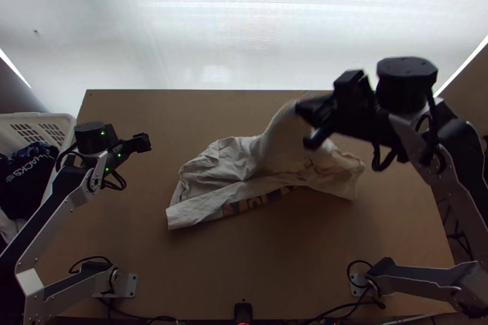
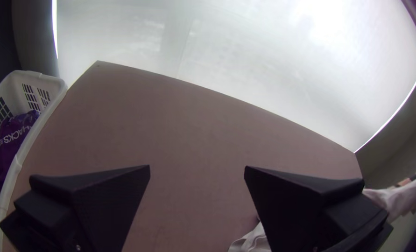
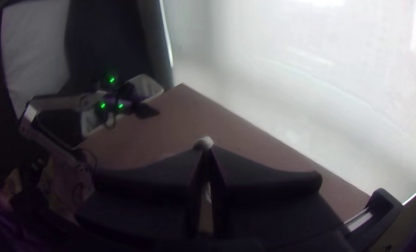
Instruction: Fold the t-shirt
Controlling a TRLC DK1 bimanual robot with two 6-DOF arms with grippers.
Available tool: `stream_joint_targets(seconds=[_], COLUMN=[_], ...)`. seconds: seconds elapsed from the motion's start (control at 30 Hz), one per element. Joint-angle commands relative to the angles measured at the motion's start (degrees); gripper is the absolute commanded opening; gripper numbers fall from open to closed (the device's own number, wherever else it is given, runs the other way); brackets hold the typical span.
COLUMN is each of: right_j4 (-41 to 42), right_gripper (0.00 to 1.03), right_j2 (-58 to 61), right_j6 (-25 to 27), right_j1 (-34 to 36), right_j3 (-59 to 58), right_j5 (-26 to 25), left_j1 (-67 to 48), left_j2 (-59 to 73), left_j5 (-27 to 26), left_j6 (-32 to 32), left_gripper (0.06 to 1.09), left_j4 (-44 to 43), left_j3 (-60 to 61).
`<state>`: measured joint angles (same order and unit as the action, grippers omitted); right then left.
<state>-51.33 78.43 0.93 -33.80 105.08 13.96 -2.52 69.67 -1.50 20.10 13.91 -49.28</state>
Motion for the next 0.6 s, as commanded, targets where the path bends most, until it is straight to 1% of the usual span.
stream_joint_targets(seconds=[0.0,0.07,0.1,0.17,0.2,0.3,0.43,0.57], right_j4=[-14.5,-19.8,-22.6,-27.9,-30.1,-31.6,-31.5,-30.5], right_gripper=[0.03,0.03,0.03,0.03,0.03,0.03,0.03,0.03], right_j2=[-8.0,-10.8,-11.7,-13.1,-13.9,-16.2,-17.3,-16.7], right_j6=[1.2,1.2,0.4,-0.3,-0.5,-0.5,-0.1,-0.1], right_j1=[-14.7,-17.5,-18.9,-19.6,-19.9,-19.3,-16.1,-13.9], right_j3=[-10.2,-13.7,-14.3,-15.7,-16.8,-22.1,-31.5,-37.3], right_j5=[1.6,2.0,3.2,7.8,8.6,8.5,8.5,8.7], left_j1=[0.1,0.1,0.1,-0.3,-0.4,-0.6,-1.0,-1.6], left_j2=[0.8,1.0,1.1,1.5,2.0,3.4,5.1,6.4], left_j5=[0.0,0.0,0.0,0.0,0.0,0.0,0.0,0.0], left_j6=[-0.4,-0.3,-0.2,-0.2,-0.1,0.0,0.4,0.6], left_gripper=[1.04,1.04,1.04,1.04,1.04,1.04,1.04,1.04], left_j4=[-0.3,-0.9,-1.8,-3.0,-3.7,-4.9,-5.3,-5.2], left_j3=[0.8,1.6,2.3,3.4,3.8,4.1,3.6,2.7])
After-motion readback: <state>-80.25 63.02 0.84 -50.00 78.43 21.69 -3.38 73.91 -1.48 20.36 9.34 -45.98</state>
